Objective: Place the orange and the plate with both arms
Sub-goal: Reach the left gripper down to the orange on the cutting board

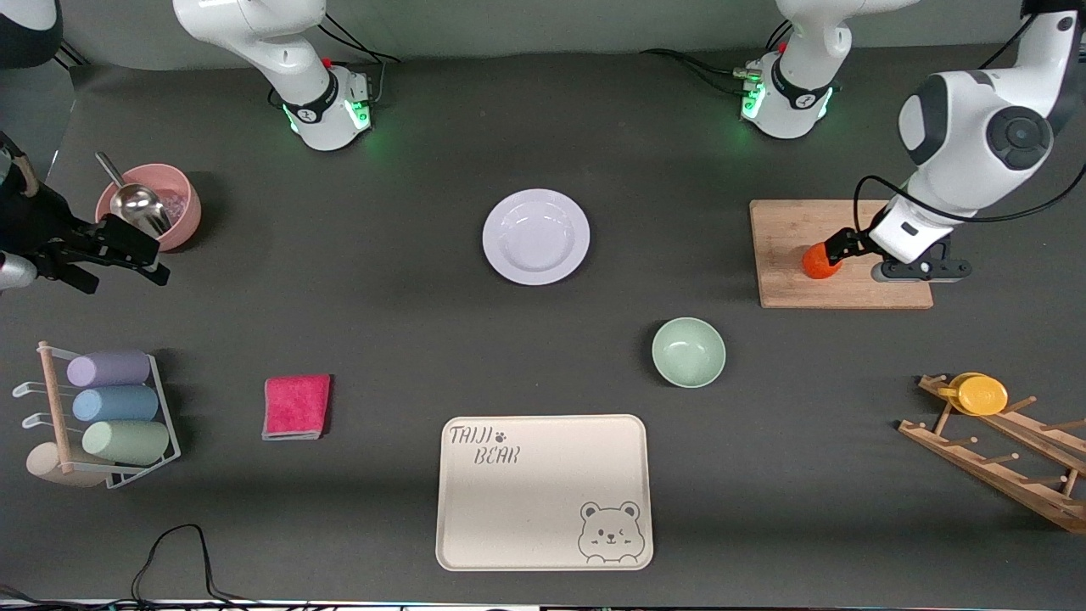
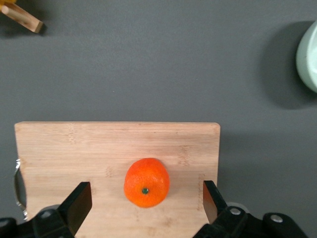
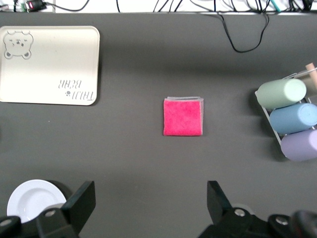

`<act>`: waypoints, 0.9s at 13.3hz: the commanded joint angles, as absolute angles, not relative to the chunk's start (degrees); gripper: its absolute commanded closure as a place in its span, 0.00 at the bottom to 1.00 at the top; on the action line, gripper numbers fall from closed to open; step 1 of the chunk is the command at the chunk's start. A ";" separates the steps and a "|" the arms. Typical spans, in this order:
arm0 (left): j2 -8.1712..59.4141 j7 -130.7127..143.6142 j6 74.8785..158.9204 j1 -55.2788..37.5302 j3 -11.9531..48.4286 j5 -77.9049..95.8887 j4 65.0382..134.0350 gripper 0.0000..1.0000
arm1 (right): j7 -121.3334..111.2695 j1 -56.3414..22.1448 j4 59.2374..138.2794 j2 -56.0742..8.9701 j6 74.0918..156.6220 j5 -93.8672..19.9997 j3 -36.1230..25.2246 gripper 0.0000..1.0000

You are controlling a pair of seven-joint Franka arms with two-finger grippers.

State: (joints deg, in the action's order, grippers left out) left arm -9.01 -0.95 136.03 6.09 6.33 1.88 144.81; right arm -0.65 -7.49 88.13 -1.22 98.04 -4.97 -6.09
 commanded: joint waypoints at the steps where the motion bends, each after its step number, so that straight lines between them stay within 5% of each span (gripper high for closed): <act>1: -10.47 0.09 146.74 5.62 6.15 1.49 153.88 0.00 | 2.01 -8.35 85.96 -2.90 97.64 -3.43 -5.89 0.00; 12: -0.18 -0.26 165.05 5.80 6.15 1.41 160.40 0.00 | 0.18 -8.79 85.61 -5.18 97.91 -3.60 -6.33 0.00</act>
State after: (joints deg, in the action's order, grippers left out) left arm -1.80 -0.96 161.97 6.10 6.29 1.88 159.31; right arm 0.68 -8.39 87.25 -4.39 98.07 -4.81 -6.27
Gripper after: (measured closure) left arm 0.000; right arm 0.000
